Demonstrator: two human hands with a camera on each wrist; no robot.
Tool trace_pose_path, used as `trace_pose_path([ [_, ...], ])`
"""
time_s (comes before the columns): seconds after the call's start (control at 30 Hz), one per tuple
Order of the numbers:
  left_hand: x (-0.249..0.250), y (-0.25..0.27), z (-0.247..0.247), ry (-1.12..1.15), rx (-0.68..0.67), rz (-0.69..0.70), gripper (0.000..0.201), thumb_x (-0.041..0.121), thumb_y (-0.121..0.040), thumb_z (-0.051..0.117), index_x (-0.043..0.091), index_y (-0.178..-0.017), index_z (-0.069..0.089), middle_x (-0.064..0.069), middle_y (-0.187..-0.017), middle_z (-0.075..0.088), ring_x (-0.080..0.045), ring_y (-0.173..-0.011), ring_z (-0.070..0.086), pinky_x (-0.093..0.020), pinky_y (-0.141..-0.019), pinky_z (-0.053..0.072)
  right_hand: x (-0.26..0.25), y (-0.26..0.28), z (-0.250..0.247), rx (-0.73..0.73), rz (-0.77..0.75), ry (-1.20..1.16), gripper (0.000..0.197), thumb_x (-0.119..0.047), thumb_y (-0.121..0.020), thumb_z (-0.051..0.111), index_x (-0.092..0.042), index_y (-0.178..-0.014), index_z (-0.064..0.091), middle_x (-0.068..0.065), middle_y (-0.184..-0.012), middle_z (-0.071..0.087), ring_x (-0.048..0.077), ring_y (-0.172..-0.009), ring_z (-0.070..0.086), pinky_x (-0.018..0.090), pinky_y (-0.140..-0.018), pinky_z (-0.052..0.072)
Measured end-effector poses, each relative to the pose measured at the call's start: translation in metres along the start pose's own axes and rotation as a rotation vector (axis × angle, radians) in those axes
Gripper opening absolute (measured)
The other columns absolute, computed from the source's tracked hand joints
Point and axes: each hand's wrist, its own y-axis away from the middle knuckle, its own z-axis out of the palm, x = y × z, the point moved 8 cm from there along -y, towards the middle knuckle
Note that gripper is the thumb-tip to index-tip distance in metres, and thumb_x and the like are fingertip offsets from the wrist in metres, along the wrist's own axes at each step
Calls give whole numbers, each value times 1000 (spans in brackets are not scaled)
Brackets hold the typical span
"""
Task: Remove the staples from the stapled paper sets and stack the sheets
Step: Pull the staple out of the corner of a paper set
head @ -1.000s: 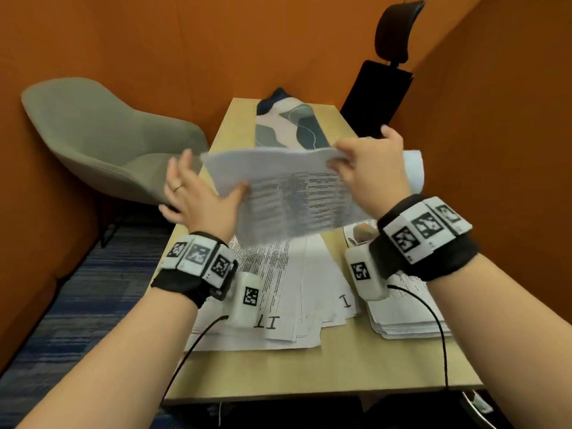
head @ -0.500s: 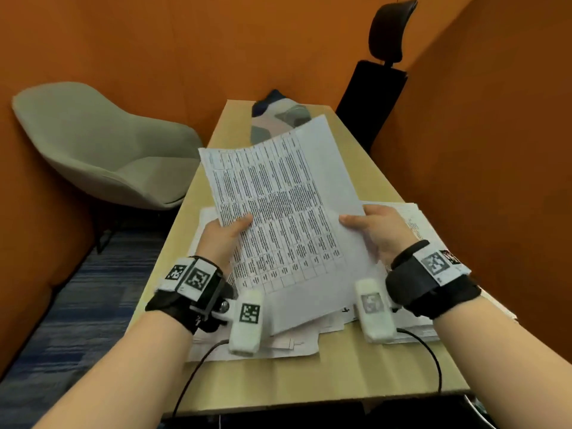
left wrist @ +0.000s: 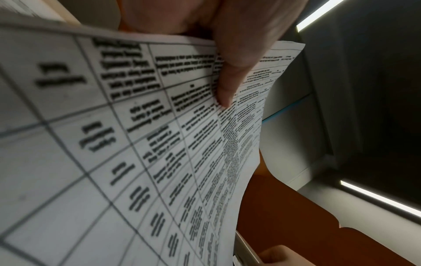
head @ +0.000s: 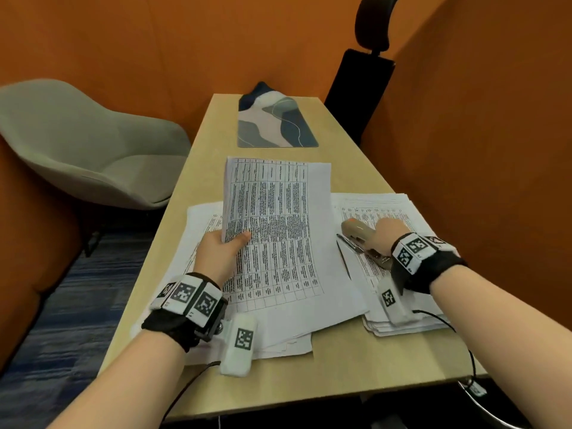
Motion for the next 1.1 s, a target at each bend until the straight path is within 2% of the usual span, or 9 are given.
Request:
trace_pose_path([
  [0.1,-1,2,1,-39,-11,-9,18,18,-89,60,24,-73,54,6,-77,59,-7,-71,55,-21,-61,41,4,-8,0,46,29,-80,38,-35,-85,63,-10,-65,42,6,-72,53,22,-67,50,23,-46,31],
  [0.23,-2,3,1,-76,-9,-30,9,20,-88,62,18,-79,62,-9,-94,67,-28,-89,63,-39,-86,50,-3,-13,-1,77,22,-109,44,-43,-81,65,-13,-64,38,3,-66,44,18,-61,45,24,-46,27],
  [0.4,-1,4,2,-67,-10,-37,13,18,-88,62,20,-75,61,-5,-85,66,-28,-89,63,-38,-85,49,-9,-16,-2,88,22,-238,34,-37,-81,65,-8,-75,47,9,-83,53,25,-77,50,25,-49,32],
  [0.53,2,6,2,-74,-9,-29,10,19,-88,61,19,-78,62,-9,-90,68,-28,-87,63,-36,-80,51,2,-4,-41,407,46,-861,31,-30,-78,68,-12,-78,42,14,-93,57,25,-78,52,33,-64,42],
  [0.6,4,6,3,-86,-9,-14,8,20,-88,61,18,-81,63,-9,-90,68,-28,-87,63,-35,-78,52,-1,8,-68,552,-90,-1290,33,-20,-79,69,-17,-98,42,13,-107,58,21,-79,55,32,-62,47],
  [0.67,5,7,4,-98,-2,-2,6,20,-88,62,18,-82,64,-6,-85,67,-26,-84,61,-33,-76,50,-13,20,-93,569,-263,-1600,37,-8,-84,63,-21,-111,40,6,-105,58,14,-75,56,23,-57,47],
  [0.73,4,7,5,-119,-10,11,8,21,-87,62,18,-80,64,-10,-84,65,-25,-81,59,-32,-74,48,-24,29,-111,567,-369,-1760,32,1,-85,58,-22,-104,45,-1,-94,58,9,-71,56,20,-59,48],
  [0.87,4,9,8,-150,-28,51,28,21,-88,62,-6,-89,65,-15,-80,56,-20,-75,50,-27,-63,36,-44,34,-111,515,-474,-1734,32,1,-83,62,-25,-98,50,-3,-92,61,11,-84,60,27,-76,50],
  [1.1,10,16,10,-163,-43,120,31,23,-87,61,-7,-79,63,-15,-74,54,-18,-71,47,-28,-65,35,-50,32,-107,479,-505,-1744,26,-15,-77,66,-23,-97,51,7,-95,60,20,-87,61,35,-78,54],
])
